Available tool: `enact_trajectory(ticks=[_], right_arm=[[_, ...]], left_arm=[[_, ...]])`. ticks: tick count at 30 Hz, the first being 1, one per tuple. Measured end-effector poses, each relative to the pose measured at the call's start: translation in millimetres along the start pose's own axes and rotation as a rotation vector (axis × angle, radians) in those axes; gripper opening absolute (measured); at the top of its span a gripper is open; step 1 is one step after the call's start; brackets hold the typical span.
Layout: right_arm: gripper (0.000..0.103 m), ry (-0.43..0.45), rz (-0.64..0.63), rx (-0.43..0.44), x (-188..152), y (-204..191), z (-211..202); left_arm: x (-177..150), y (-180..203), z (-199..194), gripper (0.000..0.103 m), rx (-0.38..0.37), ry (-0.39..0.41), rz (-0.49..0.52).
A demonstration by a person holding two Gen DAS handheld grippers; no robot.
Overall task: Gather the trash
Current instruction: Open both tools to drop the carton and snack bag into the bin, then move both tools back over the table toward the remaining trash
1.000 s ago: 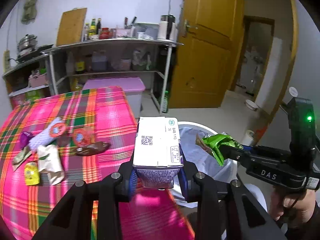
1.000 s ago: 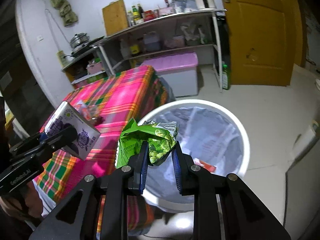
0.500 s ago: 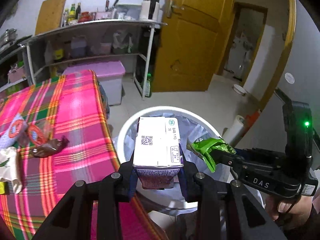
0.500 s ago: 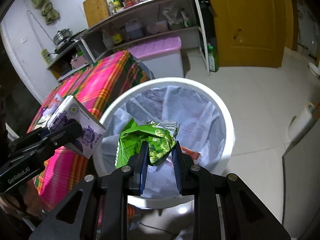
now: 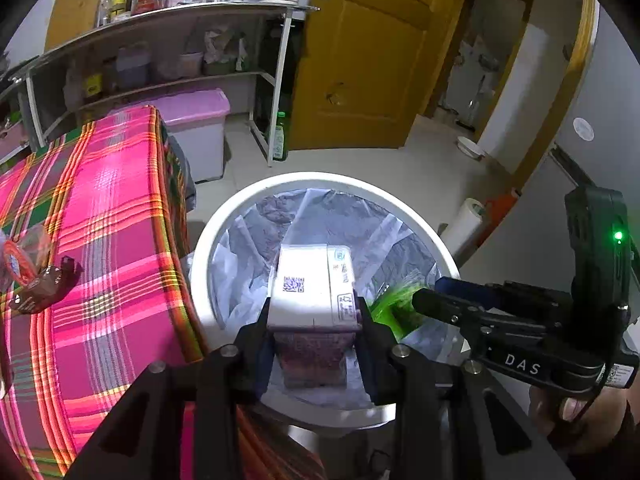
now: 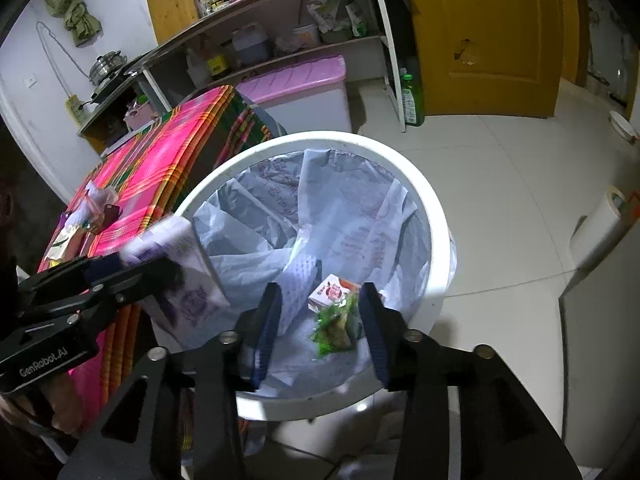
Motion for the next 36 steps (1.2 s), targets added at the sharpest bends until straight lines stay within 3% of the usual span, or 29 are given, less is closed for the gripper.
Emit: enact_trajectory(ticks=[14, 36], right_arm=[[0.043, 0.114, -0.025, 0.045, 6.5, -13.9, -37.7], [0.043, 0.216, -0.170, 0.148, 2.6, -79.6, -75.5]], left_arm=[[-0.5, -8.0, -28.7, 0.038, -0.007, 0.068, -0.048], [-22.5, -18.4, -119.9, 0.038, 0.110, 0.236, -0.065]])
Point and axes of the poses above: each gripper's, at about its wrist camera, not at the fingertips, and z roughly the way its jaws point, y to its right, x to its top, the point moved 1 cm from there along z, roughly the way its jaws point, and after that the axes turned 4 degrees about y, right-handed, at the moved point
